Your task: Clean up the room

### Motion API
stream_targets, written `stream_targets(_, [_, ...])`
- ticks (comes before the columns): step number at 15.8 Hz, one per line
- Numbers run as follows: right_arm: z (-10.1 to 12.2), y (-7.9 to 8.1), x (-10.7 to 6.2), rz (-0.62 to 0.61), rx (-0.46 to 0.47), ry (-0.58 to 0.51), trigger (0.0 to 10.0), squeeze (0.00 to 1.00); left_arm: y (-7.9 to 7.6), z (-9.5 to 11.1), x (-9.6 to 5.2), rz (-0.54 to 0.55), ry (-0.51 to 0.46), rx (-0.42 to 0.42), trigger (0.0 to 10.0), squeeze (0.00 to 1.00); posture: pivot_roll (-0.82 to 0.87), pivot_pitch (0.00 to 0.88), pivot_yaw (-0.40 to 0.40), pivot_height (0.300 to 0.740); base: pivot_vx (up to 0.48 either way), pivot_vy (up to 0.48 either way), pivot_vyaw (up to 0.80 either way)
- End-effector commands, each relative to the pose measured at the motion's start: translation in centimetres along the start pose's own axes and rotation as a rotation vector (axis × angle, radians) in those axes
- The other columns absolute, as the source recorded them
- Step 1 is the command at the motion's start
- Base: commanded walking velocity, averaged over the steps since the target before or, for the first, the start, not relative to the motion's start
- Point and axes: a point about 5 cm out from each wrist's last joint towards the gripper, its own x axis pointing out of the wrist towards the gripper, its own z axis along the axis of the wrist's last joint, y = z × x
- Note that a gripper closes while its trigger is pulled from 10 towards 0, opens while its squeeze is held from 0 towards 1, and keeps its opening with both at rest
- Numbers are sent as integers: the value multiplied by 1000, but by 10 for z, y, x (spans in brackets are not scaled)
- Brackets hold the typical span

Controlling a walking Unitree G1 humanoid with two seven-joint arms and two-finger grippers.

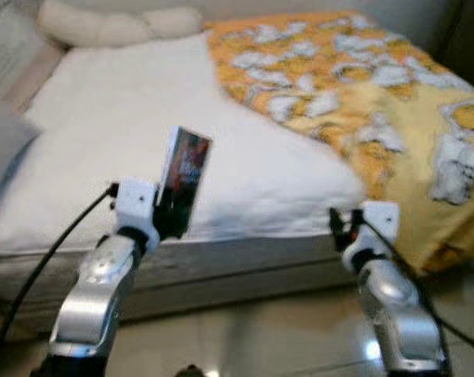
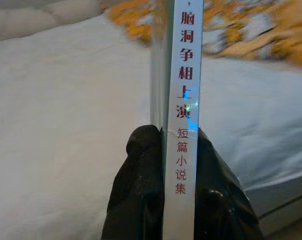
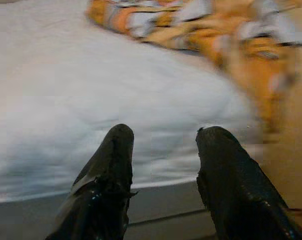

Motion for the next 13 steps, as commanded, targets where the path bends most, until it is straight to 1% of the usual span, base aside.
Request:
stream_targets(1, [3,-2,0,-5,-12,-15,10000,0,1,12,0,8,-53,11,10000,0,32,0,65,740,0,480,0])
stream_targets(7, [4,-5,1,-6,-22,-19,10000,0,-1,11,1,7,-48,13,10000,0,31,0,59,740,0,480,0])
stream_targets(10, [5,-4,3,2,-27,-21,10000,0,-1,12,0,24,-55,-5,10000,0,39,0,49,740,0,477,0])
stream_targets(11, [5,-3,4,9,-28,-20,10000,0,0,14,0,35,-70,-21,10000,0,43,0,45,740,0,259,0])
stream_targets(13, [6,-2,6,16,-25,-20,10000,0,0,19,0,42,-98,-37,10000,0,45,0,43,740,0,0,0])
